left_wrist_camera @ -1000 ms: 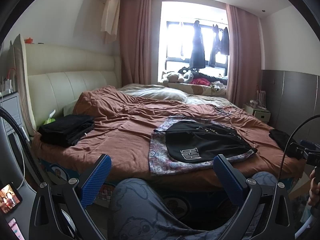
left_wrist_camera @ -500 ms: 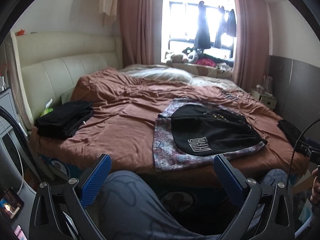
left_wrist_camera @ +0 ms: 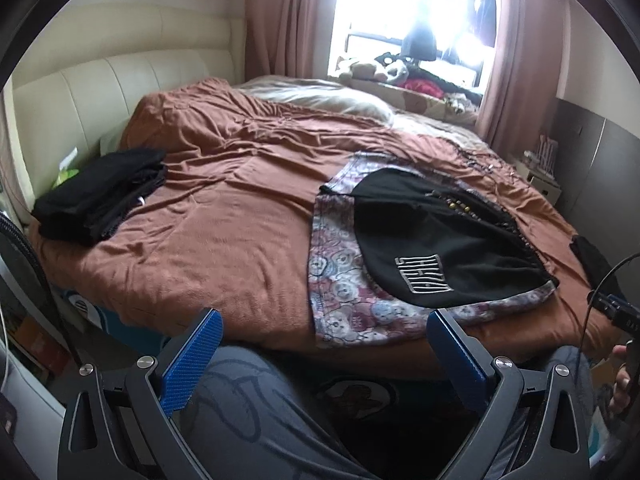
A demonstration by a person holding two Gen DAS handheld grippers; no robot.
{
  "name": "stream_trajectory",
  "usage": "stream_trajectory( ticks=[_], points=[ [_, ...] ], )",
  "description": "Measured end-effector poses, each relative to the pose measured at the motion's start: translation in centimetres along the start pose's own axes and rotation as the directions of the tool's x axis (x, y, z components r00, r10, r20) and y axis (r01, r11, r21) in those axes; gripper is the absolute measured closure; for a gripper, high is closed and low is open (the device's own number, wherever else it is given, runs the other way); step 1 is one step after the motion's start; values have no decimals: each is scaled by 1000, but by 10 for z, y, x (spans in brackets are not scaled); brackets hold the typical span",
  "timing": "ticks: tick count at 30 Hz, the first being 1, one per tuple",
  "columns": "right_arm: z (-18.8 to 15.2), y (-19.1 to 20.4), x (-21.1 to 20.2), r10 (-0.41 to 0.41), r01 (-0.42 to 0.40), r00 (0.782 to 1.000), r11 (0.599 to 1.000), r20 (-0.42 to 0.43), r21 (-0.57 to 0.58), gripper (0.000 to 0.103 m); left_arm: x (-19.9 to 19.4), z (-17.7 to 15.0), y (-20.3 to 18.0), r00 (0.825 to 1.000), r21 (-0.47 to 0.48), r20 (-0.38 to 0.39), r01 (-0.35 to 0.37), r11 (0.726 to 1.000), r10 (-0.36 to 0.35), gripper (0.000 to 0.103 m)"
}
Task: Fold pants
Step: 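Move both tools toward the black shorts lying on the bed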
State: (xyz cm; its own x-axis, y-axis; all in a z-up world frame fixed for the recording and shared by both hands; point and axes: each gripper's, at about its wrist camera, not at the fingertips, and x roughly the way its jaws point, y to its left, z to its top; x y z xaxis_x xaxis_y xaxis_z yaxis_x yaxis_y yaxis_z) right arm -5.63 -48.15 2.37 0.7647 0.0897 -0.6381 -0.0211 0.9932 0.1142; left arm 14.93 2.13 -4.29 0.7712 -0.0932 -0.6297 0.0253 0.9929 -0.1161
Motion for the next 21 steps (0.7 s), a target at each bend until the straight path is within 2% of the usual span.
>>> stream_trajectory(
  ticks=[3,8,11,17,18,19,21],
  points=[
    [5,-5,13,1,-1,1000,1000,-16,19,0,18,3,5,999,-3,-9,-44,999,44,0],
    [14,-9,33,-14,15,1000,1000,-21,23,0,45,4,12,997,-15,-53,-54,998,53,0],
    [15,-14,46,-2,3,999,1000,-35,29,0,63,4,15,996,-33,-89,-4,999,1,0],
    [16,-35,69,35,-29,997,996,-69,85,0,93,-2,16,980,-76,-168,93,993,-105,1],
    [15,-40,71,36,-29,997,995,-72,95,0,98,-3,16,977,-81,-180,98,992,-111,3],
    [15,-46,74,39,-30,996,993,-76,110,0,103,-5,16,972,-90,-199,108,990,-124,10],
    [14,-53,79,52,-41,995,991,-84,130,7,114,-9,17,960,-110,-234,129,986,-152,19]
  ],
)
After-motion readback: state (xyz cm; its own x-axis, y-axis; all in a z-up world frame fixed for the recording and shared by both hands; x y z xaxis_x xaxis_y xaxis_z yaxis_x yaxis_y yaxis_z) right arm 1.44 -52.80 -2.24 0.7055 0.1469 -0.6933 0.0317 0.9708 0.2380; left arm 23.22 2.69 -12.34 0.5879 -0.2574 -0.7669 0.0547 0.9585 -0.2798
